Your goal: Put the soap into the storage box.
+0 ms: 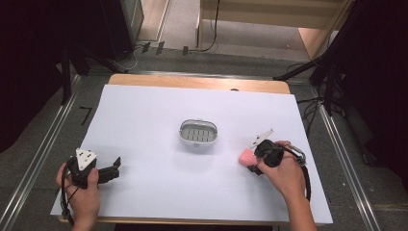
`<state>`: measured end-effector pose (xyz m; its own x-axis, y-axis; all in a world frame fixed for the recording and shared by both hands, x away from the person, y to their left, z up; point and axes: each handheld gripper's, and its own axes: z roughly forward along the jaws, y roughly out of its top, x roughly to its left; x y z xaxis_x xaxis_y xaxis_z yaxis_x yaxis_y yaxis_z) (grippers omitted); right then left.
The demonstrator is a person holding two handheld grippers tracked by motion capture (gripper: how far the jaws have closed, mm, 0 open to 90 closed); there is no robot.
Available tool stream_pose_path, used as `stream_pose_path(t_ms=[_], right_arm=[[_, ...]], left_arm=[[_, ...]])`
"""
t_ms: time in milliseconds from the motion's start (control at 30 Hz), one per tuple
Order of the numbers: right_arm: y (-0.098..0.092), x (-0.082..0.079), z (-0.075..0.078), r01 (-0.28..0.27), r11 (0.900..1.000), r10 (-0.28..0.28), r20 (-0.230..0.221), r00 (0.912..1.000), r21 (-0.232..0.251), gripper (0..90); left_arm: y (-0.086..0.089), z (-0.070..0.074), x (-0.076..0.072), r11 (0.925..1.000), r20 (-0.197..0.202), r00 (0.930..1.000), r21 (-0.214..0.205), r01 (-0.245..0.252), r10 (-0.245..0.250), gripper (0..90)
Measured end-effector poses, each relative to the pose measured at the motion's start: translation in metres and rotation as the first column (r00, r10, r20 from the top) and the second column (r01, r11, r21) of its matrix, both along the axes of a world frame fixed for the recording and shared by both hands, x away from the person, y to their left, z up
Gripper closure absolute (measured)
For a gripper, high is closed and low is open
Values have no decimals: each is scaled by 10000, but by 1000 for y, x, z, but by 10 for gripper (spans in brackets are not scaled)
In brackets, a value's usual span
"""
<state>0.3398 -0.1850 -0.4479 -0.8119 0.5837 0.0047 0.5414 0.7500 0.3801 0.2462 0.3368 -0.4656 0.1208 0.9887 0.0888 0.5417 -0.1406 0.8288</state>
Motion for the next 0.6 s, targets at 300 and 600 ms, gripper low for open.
stream_pose_path(t_ms=[300, 600], right_arm=[[11, 5, -4, -10, 10000, 10, -29, 10000, -99, 341], [15, 9, -3, -308, 9994, 305, -177, 9994, -173, 387]], left_arm=[[0, 0, 0, 10000, -1, 10000, -9, 7, -7, 0], [0, 0, 0, 10000, -21, 10000, -23, 15, -15, 0]])
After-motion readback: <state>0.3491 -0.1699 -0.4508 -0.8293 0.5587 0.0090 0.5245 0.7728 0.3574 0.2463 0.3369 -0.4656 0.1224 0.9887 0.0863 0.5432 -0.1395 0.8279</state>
